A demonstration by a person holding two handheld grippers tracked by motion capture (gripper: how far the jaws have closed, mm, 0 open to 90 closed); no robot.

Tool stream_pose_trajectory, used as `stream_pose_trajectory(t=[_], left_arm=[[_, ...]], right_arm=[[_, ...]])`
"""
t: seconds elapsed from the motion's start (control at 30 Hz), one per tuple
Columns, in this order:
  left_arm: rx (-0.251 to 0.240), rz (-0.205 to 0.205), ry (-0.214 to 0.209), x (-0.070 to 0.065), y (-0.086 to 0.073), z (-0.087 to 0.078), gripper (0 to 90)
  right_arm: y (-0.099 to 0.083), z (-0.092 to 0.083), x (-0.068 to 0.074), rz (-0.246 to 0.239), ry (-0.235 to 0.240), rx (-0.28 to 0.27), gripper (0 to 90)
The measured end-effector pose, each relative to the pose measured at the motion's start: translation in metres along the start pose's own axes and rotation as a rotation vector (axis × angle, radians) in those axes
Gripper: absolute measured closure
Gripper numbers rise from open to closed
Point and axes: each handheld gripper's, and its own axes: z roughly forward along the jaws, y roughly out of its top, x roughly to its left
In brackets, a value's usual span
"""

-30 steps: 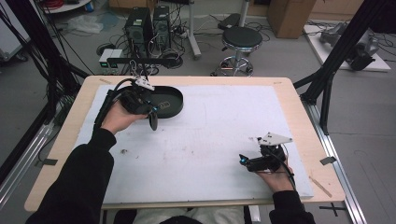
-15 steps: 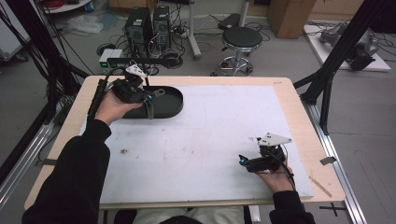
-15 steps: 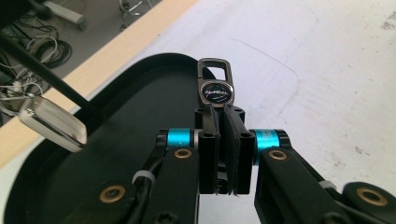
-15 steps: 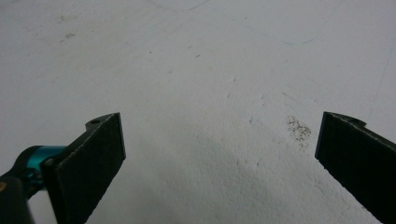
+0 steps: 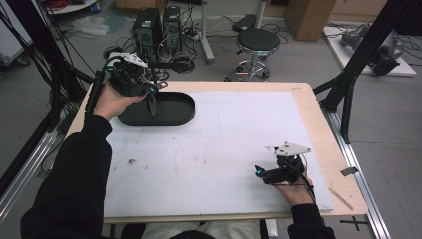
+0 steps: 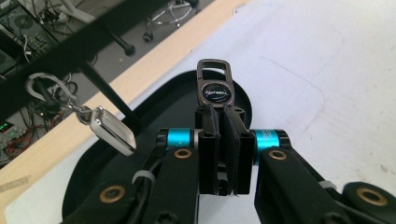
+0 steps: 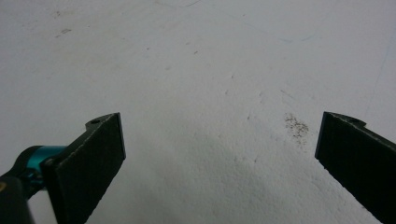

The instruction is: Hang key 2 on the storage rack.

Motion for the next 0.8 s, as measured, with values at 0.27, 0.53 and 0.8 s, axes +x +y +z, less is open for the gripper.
stream_pose_trajectory(t=[0.27, 0.53, 0.8], left_arm=[[-0.019, -0.03, 0.012, 0.014, 0.006, -0.004, 84.4], [-0.032, -0.079, 0.056, 0.027, 0.004, 0.003, 84.4], [-0.069, -0.146, 0.099, 0.029, 0.007, 0.009, 84.4]], right_arm=[[-0.001, -0.003, -0.002, 0.014, -0.014, -0.01, 0.8], [-0.003, -0.004, -0.003, 0.018, -0.015, -0.006, 0.8], [-0.003, -0.004, -0.003, 0.017, -0.019, -0.003, 0.8]])
